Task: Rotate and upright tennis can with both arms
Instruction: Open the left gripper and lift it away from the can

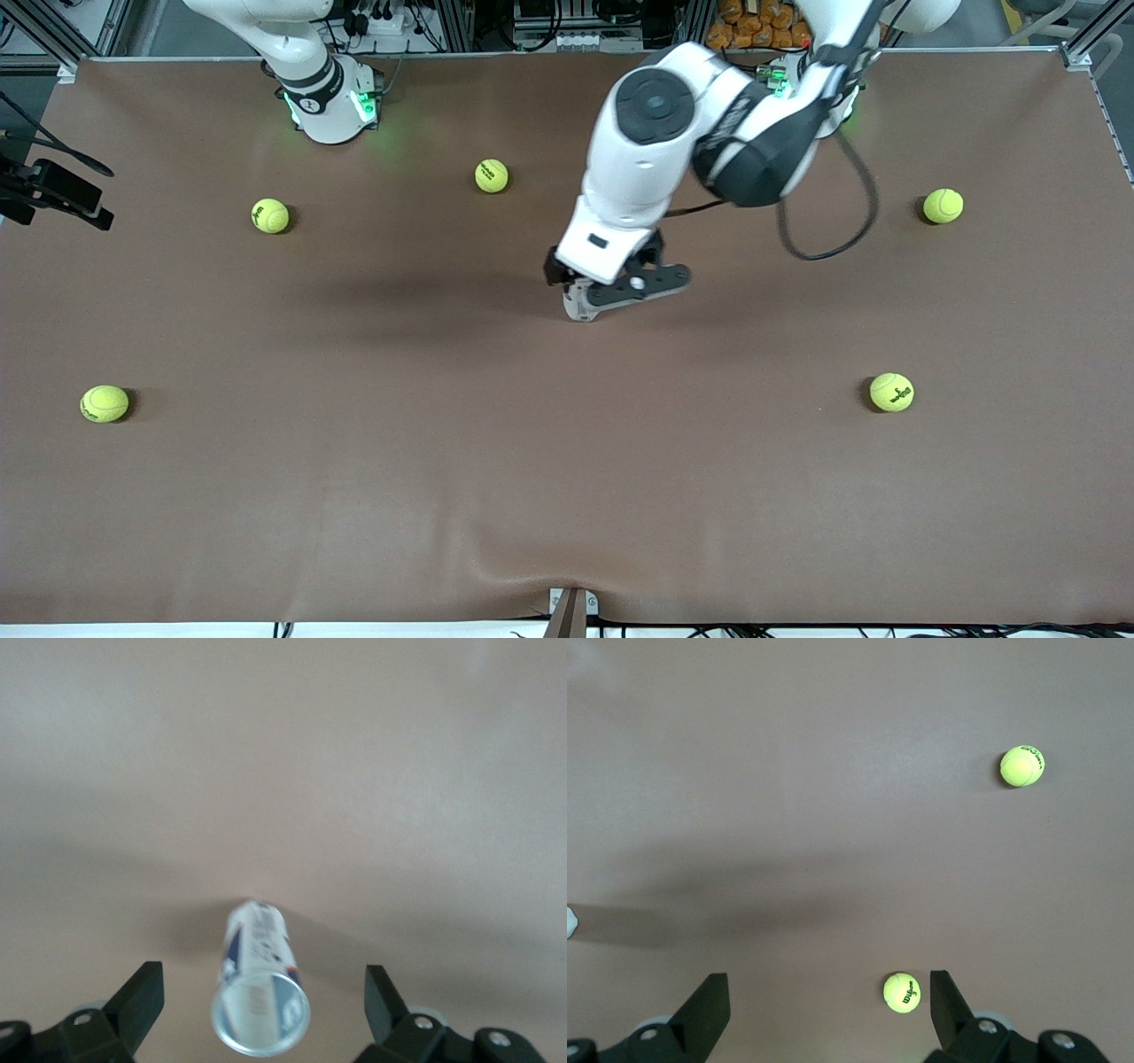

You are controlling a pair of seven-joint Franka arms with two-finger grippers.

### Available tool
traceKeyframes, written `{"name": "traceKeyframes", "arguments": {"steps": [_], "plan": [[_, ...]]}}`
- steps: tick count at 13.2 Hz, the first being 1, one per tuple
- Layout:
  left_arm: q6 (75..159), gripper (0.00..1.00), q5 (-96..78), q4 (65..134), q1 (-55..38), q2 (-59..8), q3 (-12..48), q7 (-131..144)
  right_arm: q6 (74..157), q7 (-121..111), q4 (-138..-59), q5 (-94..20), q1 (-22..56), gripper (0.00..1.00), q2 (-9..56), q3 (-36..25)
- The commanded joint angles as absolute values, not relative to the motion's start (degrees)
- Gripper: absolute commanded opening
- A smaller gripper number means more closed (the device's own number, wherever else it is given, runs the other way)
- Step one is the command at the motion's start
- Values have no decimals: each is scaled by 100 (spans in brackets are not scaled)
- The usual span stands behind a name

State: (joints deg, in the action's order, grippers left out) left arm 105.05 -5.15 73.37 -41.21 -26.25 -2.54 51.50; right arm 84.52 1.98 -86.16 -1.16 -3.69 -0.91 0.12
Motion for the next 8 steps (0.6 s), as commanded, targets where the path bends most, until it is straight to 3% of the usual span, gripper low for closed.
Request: {"name": "traceKeyframes", "arguments": {"steps": [1,8], "plan": [[10048,100,-413,7400,-4105,-2452,-727,4354,8402,114,-8569,-70,-387,100,-70,35],[9888,100,-457,7409,-3605,-2215,-985,3604,8446,114,-8534,-79,-422,100,70,35]]}}
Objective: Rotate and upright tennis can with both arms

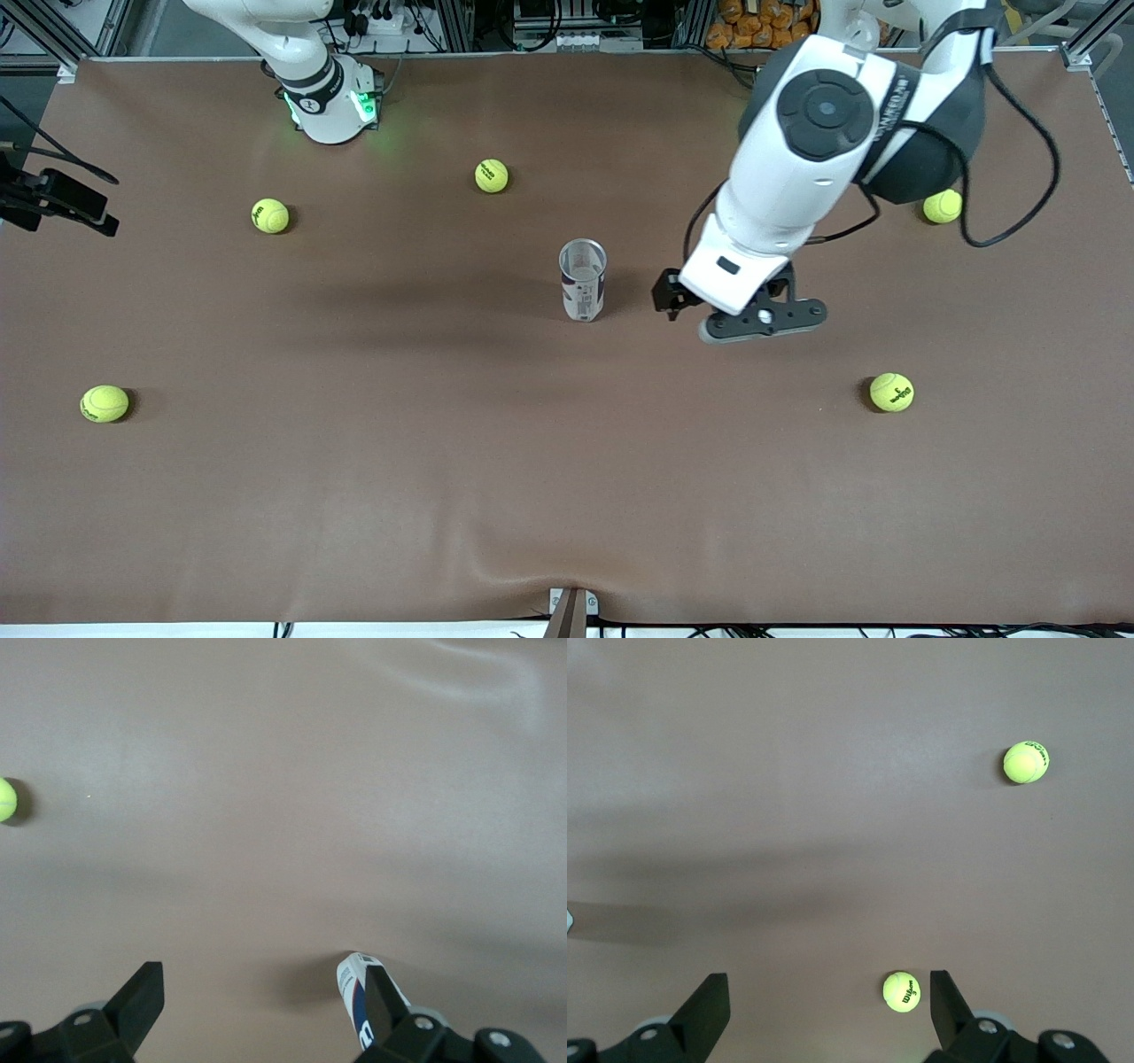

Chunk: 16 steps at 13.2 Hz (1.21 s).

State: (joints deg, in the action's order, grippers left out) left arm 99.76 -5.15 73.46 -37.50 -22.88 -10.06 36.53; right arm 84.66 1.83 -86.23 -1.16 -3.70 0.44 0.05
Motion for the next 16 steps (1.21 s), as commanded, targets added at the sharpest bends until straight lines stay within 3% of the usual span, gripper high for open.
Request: {"name": "traceKeyframes", "arguments": {"steps": [1,3,6,11,16], "plan": [[9888,100,-466,7409,-3412,-2206,-871,3586,8446,114,-8534,-70,-422,100,70,35],[9888,100,-536,7427,-2441,-2075,-242,3595,8446,158,-8534,-79,-422,100,70,35],[9879,100,-423,7436,-95,-2022,1875,3595,8446,158,-8491,-35,-413,100,62,26],[9187,100,114,7628,79,-1259,1557,3428,8446,158,-8429,-26,-422,100,62,26],[8903,100,53,8595,-131,-220,827,2121,8455,158,-8429,-26,-422,100,62,26]]}}
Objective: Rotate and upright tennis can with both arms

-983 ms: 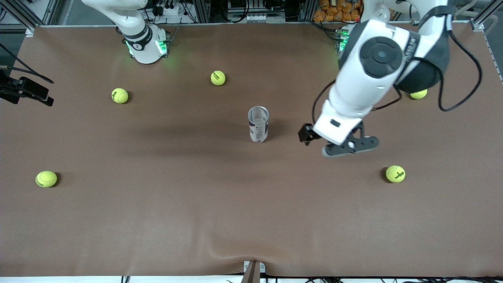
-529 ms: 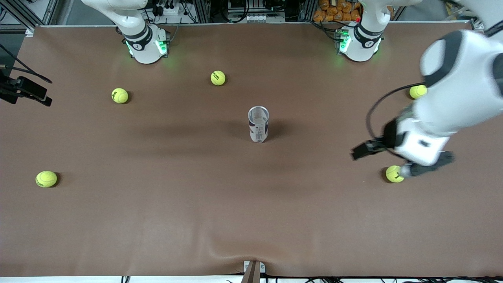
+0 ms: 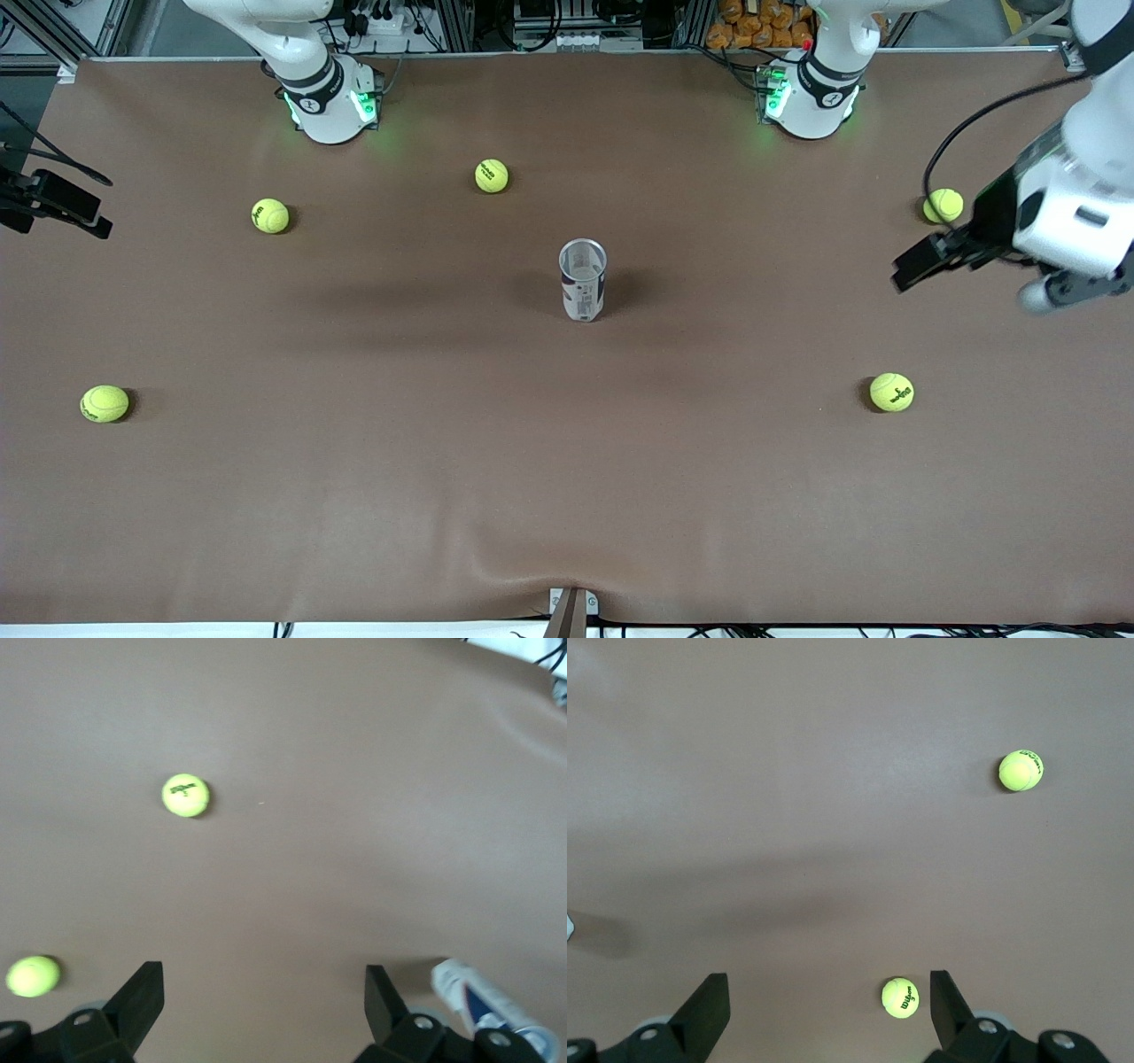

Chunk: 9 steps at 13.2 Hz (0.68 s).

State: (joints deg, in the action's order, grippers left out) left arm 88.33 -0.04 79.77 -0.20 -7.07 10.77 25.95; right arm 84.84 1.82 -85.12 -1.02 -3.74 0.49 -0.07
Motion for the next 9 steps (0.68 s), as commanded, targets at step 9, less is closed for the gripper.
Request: {"name": "traceKeyframes", "arguments": {"steps": [9], "plan": [[9061,100,123,9272,-202,256,652,1943,8455,158,-8429,-26,-422,100,62,26]]}}
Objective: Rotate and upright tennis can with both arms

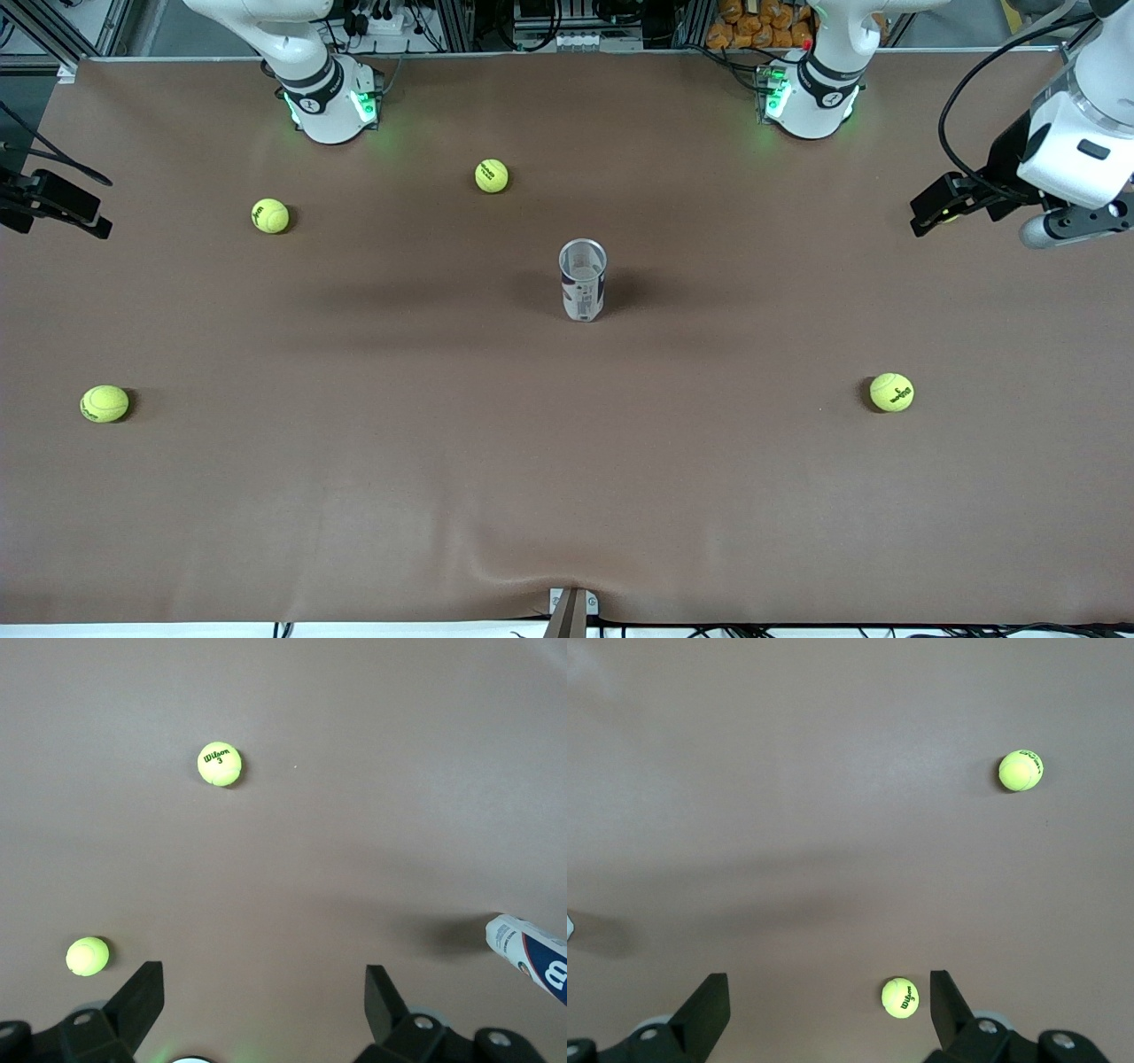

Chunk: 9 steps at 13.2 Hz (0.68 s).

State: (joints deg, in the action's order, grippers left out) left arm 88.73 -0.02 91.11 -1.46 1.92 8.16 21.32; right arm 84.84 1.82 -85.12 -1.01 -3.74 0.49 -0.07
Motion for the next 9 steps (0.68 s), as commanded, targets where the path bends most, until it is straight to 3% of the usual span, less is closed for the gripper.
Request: {"name": "traceKeyframes", "arguments": {"steps": [1,9], "plan": [[9131,100,132,9246,-228,211,572,1916,8455,158,-8429,-26,-422,100,62,26],[9123,100,-96,9176,-246,106,308,1442,8455,158,-8429,-35,-413,100,62,26]]}}
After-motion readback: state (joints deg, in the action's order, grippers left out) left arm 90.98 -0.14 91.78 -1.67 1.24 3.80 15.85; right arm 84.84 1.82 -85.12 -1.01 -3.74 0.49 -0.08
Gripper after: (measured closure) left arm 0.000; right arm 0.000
